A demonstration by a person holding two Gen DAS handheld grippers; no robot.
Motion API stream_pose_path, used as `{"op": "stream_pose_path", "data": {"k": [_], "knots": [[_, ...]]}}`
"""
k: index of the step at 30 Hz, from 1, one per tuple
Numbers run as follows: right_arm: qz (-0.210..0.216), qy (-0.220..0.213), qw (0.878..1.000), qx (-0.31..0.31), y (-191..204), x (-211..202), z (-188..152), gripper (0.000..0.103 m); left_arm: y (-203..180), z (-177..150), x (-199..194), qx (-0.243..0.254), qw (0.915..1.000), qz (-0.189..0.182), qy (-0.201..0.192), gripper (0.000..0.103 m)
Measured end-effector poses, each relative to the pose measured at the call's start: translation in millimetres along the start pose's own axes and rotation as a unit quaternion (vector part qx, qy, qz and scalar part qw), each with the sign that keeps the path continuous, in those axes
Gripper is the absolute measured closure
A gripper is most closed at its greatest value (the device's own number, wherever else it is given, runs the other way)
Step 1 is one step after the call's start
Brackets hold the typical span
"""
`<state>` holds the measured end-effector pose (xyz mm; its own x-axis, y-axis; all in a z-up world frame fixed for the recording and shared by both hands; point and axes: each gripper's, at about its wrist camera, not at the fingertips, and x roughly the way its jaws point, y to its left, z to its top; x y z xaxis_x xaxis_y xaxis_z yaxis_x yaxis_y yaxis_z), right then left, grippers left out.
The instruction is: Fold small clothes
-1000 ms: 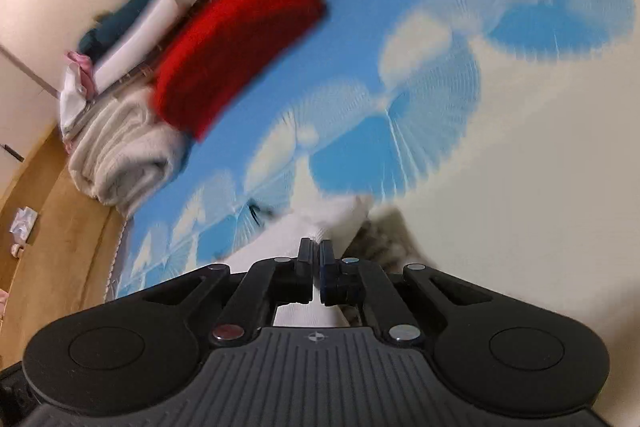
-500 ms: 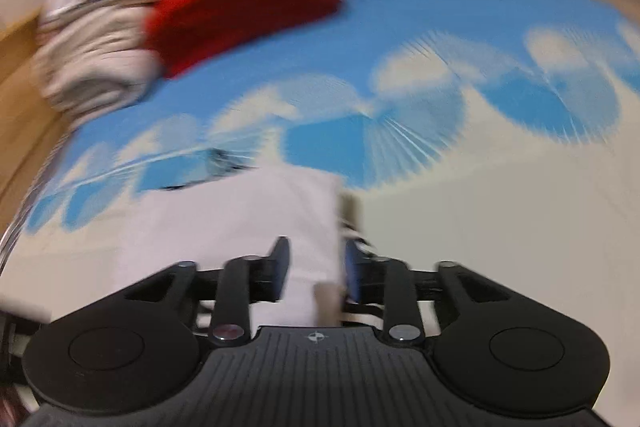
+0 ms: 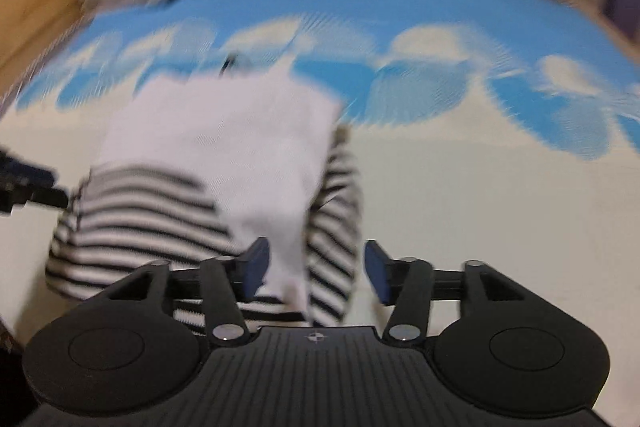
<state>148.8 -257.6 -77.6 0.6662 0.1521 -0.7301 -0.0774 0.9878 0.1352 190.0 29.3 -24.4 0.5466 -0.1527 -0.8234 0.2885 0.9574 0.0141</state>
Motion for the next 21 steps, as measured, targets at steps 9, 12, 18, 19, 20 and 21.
{"op": "stream_pose_path", "data": {"k": [9, 12, 18, 19, 20, 21], "knots": [[-0.02, -0.106, 0.994, 0.029, 29, -92, -36, 0.015, -34, -35, -86, -0.041, 0.9933, 0.036, -0.101, 0.014], [-0.022, -0.127, 0.991, 0.024, 41, -113, -49, 0.012, -48, -51, -105, -0.052, 0.9907, 0.04, -0.119, 0.014], [-0.026, -0.136, 0.99, 0.034, 54, -136, -64, 0.008, -74, -78, -132, -0.057, 0.9884, 0.059, -0.128, 0.014], [-0.026, -0.136, 0.99, 0.037, 55, -138, -66, 0.007, -76, -84, -135, -0.06, 0.988, 0.059, -0.13, 0.014], [-0.026, -0.135, 0.99, 0.039, 57, -139, -68, 0.006, -75, -90, -134, -0.065, 0.9876, 0.059, -0.13, 0.014], [-0.026, -0.134, 0.99, 0.038, 59, -139, -70, 0.005, -75, -96, -132, -0.07, 0.9873, 0.062, -0.129, 0.014]]}}
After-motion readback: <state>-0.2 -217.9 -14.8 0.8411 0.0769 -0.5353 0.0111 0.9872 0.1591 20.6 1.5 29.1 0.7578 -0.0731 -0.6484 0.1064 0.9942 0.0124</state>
